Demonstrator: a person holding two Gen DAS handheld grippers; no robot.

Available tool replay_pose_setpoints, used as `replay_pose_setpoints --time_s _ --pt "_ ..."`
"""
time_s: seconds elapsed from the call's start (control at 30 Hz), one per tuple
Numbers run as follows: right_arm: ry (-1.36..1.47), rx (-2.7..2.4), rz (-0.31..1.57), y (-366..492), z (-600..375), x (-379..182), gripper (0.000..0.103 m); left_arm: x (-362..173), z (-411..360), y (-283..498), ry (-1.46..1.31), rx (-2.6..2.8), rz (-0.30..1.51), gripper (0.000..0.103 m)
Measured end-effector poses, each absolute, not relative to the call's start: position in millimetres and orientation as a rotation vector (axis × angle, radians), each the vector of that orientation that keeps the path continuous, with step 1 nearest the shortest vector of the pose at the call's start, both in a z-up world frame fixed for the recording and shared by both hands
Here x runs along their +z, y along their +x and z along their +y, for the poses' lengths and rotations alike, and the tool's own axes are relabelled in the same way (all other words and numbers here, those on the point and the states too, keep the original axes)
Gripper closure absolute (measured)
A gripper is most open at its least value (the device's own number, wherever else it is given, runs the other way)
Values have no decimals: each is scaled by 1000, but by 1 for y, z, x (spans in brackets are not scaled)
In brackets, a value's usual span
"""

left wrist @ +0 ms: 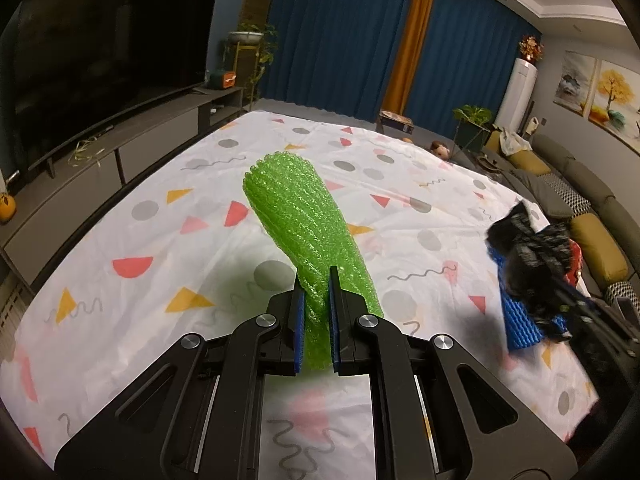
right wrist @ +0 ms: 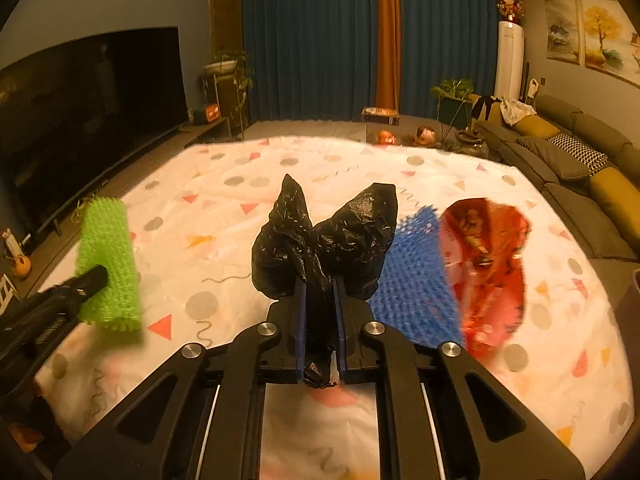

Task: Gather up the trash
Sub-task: 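Grasp the green foam net sleeve with the left tool while the right tool grasps the black bag, then carry the green sleeve and black bag over the grey bin with both tools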

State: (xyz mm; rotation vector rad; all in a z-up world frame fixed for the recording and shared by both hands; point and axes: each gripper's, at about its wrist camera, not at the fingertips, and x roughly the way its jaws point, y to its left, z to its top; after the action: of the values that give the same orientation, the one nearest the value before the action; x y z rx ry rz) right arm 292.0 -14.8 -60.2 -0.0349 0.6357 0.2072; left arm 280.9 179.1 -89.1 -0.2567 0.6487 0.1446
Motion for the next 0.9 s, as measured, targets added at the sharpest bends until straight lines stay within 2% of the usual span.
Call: replay_pose_setpoints --time_s 0.4,0.9 --pt "5 161 535 209 -82 -24 90 -66 144 263 -184 78 608 94" --pt "72 76 444 147 -163 -2 91 -12 15 212 -64 -162 521 94"
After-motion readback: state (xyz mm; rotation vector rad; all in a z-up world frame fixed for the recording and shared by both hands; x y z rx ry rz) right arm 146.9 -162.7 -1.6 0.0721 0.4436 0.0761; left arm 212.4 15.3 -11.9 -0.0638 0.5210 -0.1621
